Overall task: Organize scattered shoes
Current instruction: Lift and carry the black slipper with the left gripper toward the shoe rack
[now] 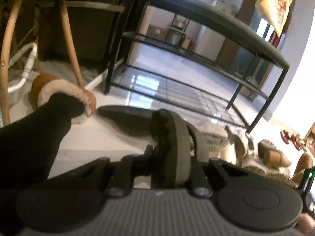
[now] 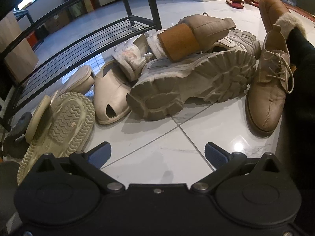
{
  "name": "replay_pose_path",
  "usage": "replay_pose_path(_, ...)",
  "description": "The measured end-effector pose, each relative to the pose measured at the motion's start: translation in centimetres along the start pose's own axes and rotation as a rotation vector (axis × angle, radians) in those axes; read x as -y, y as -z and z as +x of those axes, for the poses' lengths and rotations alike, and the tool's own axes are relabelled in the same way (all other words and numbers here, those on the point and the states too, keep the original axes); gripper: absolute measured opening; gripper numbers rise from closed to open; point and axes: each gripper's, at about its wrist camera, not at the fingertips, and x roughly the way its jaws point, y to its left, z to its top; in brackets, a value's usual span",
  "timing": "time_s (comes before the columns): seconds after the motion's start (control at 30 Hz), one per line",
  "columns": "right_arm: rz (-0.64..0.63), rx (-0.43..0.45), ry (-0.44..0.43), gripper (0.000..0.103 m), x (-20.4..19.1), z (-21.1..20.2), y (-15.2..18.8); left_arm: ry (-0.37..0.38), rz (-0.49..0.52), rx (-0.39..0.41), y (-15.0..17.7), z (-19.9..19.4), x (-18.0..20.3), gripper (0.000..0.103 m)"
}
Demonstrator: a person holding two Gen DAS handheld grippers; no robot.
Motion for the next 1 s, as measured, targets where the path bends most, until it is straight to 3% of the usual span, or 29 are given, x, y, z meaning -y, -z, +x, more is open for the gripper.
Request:
replay_pose_path(0.13,0.014,0.004,-0.002,0.103,0.3,-0.1,-0.2,-0.023,-0.086,-0.008,-0.5,0.0,0.1,0.013)
replay_pose_path(0.37,0.032,0.004,-0.005,0.103,0.8,-0.3,-0.3,-0.136,-0.126,0.043,-0.6,0.1,-0.8,0.013)
replay_pose_path(0.47,0.028,0.003,-0.004,0.103,0.6,-0.1,-0.3,-0.144,-0.265,0.037,-0.1,1.6,-2.1,0.013)
replay_pose_path(0.57,0.005,0.014,-0.001,0.103,0.3,-0.2,-0.2,-0.143,-0.344,0.060,0.3,2.8,-2.2,0.013)
replay_pose_path(0.7,0.006,0.024,0.004,0.103,0.5,-0.4,-0.2,-0.115,-0.358,0.112,1.2,4.0,-0.8,0.014)
replay_pose_path(0.8,0.033,0.011,0.018,0.103,0.9,-0.1,-0.4,-0.123,-0.337,0.050,2.3,4.8,-0.8,0.016)
replay_pose_path(1.0,0.029,-0.008,0.012,0.103,0.8,0.3,-0.2,-0.138,-0.237,0.016,3.1,5.2,-0.5,0.014)
